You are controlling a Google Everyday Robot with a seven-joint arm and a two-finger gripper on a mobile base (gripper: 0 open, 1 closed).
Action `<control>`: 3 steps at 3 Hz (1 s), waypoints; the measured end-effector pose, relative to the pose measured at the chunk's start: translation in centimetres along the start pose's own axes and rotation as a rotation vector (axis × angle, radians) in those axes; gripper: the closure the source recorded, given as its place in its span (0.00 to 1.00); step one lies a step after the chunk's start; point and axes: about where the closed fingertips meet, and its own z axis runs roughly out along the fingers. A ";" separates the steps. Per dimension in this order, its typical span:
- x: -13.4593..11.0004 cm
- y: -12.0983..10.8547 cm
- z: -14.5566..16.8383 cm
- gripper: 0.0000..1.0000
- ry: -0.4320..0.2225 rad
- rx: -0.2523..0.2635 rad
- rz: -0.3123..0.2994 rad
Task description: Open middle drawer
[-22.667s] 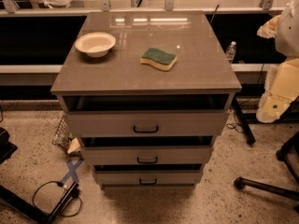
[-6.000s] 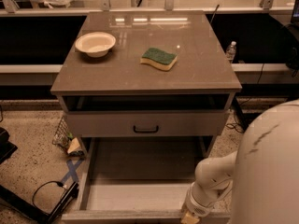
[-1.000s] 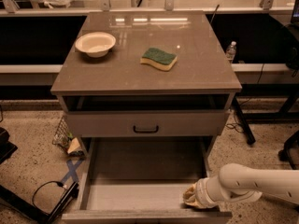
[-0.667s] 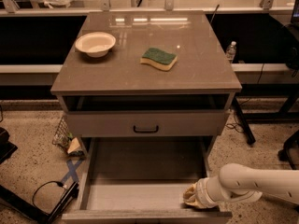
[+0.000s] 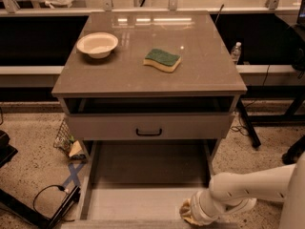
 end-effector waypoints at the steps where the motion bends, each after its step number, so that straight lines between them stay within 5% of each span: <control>1: -0.1 0.4 0.1 0.82 0.002 -0.008 0.001; 3: -0.2 0.5 0.2 0.28 0.001 -0.012 0.000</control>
Offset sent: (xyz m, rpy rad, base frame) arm -0.0041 0.0009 -0.0001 -0.0029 0.0075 0.0024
